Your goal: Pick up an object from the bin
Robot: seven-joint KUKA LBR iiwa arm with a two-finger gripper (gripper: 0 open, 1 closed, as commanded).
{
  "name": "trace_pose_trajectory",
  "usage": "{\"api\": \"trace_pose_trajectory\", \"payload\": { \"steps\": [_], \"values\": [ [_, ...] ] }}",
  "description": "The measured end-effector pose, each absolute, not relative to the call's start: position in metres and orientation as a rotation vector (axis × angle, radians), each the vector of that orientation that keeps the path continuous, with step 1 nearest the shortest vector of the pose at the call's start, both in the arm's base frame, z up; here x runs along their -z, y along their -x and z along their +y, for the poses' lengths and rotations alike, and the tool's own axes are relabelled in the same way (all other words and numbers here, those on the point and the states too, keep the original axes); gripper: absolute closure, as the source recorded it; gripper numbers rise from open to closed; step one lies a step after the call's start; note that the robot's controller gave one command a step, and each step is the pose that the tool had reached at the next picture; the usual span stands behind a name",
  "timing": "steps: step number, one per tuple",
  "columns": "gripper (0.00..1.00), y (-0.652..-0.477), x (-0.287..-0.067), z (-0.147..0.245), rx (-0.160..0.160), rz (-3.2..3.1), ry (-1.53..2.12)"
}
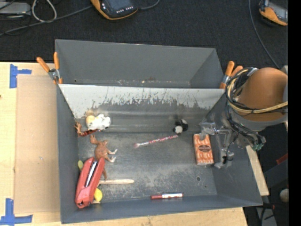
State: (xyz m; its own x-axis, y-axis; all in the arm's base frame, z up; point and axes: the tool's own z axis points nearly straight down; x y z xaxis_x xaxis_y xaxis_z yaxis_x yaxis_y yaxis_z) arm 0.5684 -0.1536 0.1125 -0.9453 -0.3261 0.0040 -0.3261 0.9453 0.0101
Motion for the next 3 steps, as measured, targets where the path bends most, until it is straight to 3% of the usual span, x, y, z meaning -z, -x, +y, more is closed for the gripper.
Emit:
{"api": "trace_pose_trajectory", "payload": {
  "steps": [1, 2, 3],
  "values": [
    [0.00, -0.586, -0.095, -0.147, 0.016, -3.003, -0.914],
    [1.00, -0.605, -0.087, -0.142, 0.019, -2.899, -1.210],
    [1.00, -0.605, -0.087, -0.142, 0.019, -2.900, -1.208]
  ]
}}
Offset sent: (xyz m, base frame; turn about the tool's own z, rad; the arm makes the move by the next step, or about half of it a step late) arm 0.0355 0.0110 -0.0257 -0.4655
